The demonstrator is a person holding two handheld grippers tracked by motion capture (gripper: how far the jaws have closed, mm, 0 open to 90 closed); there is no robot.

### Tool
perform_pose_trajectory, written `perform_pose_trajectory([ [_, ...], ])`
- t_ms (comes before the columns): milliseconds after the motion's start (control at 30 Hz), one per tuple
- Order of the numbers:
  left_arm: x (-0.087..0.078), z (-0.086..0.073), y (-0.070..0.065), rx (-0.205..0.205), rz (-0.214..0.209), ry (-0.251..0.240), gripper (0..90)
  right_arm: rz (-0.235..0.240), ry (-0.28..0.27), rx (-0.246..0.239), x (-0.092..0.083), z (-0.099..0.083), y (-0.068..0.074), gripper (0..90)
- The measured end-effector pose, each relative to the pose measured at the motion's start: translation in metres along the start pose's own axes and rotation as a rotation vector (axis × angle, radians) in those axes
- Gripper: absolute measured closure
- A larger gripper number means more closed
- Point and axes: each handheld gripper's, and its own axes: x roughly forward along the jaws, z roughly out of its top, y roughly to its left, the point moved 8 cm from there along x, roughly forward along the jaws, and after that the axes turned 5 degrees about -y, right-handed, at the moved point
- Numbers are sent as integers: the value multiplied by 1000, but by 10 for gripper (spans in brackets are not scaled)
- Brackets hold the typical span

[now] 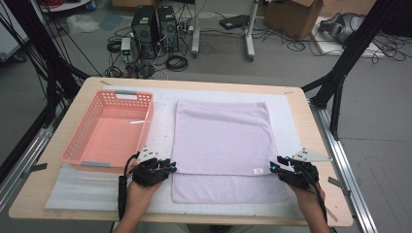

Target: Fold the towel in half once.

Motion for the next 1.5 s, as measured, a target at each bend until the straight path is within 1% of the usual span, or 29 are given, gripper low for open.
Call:
perform_pose_trajectory([
  [100, -2, -3, -1, -10, -10, 16, 697, -4, 6, 0, -1, -2, -1, 584],
  [167, -2, -5, -2, -5, -12, 29, 708, -8, 7, 2, -2, -2, -3, 584],
  [267, -2, -6, -4, 7, -17, 44, 773, -12, 4, 5, -3, -3, -5, 584],
  [367, -1, -6, -5, 13, -19, 44, 855, -14, 5, 8, -4, -3, -6, 584],
  [467, -2, -5, -7, 6, -16, 38, 871, -31, 3, 9, -6, -3, -10, 591],
  [533, -3, -3, -7, 3, -20, 27, 873, -42, 7, 23, -9, -5, -13, 613],
  [600, -5, -1, -7, -7, -29, 10, 873, -41, 15, 47, -11, -8, -15, 628],
  [700, -6, 1, -8, -6, -38, -1, 873, -39, 37, 77, -9, -12, -17, 618],
  [733, -6, 1, -9, -10, -43, -5, 873, -39, 56, 90, -8, -14, -17, 613],
  [800, -7, 1, -9, -10, -48, -5, 873, -44, 100, 91, -3, -19, -17, 613],
  [867, -7, 1, -10, -13, -56, -9, 874, -44, 147, 91, 1, -25, -16, 657],
  [900, -8, 1, -10, -12, -58, -13, 874, -30, 161, 101, 2, -27, -14, 685],
  [1000, -12, 1, -11, -19, -68, -26, 876, -16, 161, 121, 2, -29, -13, 740],
  [1033, -13, 0, -11, -23, -71, -32, 876, -16, 164, 123, 2, -29, -13, 785],
  [1067, -14, 0, -12, -26, -74, -37, 876, -13, 165, 113, 2, -30, -12, 836],
  [1100, -15, 0, -12, -32, -76, -47, 876, -13, 163, 100, 1, -30, -11, 850],
  [1200, -20, 0, -15, -41, -83, -78, 877, -46, 146, 50, 0, -27, -9, 859],
  [1333, -27, 2, -19, -56, -95, -113, 877, -62, 103, 36, -10, -24, -6, 858],
  [1400, -31, 0, -22, -57, -100, -115, 878, -60, 103, 39, -16, -25, -3, 859],
  [1500, -37, -5, -29, -56, -108, -113, 878, -61, 85, 42, -25, -26, -1, 859],
])
